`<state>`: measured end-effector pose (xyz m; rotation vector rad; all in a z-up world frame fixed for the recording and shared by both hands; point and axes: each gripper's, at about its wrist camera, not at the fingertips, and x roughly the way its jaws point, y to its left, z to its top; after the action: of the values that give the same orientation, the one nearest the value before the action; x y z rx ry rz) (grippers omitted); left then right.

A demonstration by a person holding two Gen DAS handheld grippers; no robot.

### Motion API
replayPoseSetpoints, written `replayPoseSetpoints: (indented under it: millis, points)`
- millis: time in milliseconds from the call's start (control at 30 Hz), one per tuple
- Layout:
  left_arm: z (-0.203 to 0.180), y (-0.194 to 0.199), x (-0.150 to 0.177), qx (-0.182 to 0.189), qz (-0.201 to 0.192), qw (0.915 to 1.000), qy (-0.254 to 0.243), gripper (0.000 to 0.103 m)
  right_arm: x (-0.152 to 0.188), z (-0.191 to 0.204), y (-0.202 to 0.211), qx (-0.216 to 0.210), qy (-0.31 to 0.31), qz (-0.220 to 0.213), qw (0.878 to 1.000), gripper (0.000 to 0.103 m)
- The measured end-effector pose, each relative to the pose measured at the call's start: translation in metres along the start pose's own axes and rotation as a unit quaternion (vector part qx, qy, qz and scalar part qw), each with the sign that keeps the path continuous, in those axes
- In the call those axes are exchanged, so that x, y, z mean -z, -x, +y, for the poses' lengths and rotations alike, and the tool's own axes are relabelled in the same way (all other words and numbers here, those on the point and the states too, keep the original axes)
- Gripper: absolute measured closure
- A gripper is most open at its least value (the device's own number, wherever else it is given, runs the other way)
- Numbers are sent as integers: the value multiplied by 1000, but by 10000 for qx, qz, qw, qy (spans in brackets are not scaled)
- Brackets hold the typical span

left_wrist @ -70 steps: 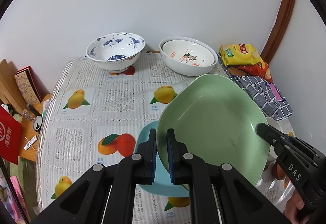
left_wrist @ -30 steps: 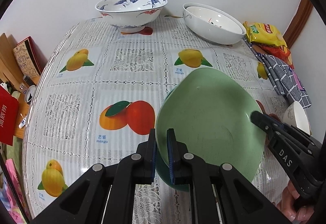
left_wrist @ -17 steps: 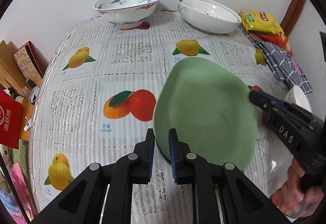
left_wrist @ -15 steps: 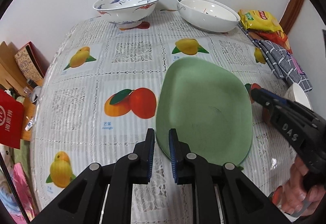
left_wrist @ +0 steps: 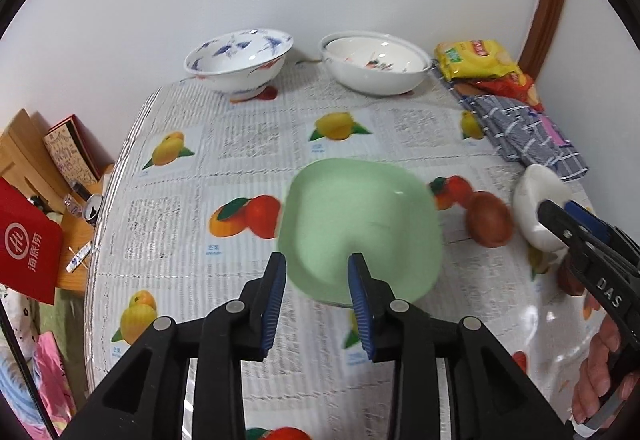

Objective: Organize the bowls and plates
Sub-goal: 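Move both tools toward the two small brown clay bowls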

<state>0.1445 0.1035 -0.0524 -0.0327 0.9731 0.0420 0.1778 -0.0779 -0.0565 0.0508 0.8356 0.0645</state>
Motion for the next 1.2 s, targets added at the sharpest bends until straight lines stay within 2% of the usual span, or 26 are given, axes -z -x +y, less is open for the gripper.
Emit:
replayPoseSetpoints:
  millis: [133,300,433,533,633,733,867,1100,1200]
  points:
    - [-26,12,0,58,-130,9999,-84,72,7,-34,35,508,-45,-221,9985,48]
    - [-65,18,0,142,-198,9994,-254,72,17,-77,69,879,-179,-348,9954,48]
    - [-94,21,1,104,-428,9987,-254,72,30,-116,89,1064,-506,-391,9923,48]
    - [-106,15,-1,169,-373,9991,-131,72,41,-138,92,1100,-622,-262,9916,48]
    - [-117,1,-4,233,-145,9995,-162,72,51,-155,89,1224,-700,-199,9898,50]
    - [-126,-11,-4,296,-3,9993,-212,72,61,-169,78,1022,-848,40,9911,50]
    - [-133,-27,-3,342,156,9991,-197,72,71,-181,60,956,-971,229,9904,50]
    - [-130,-53,-8,346,356,9988,53,72,78,-191,26,680,-1157,483,9898,51]
    - [-124,-59,-9,320,432,9984,164,66,79,-192,14,614,-1189,543,9895,51]
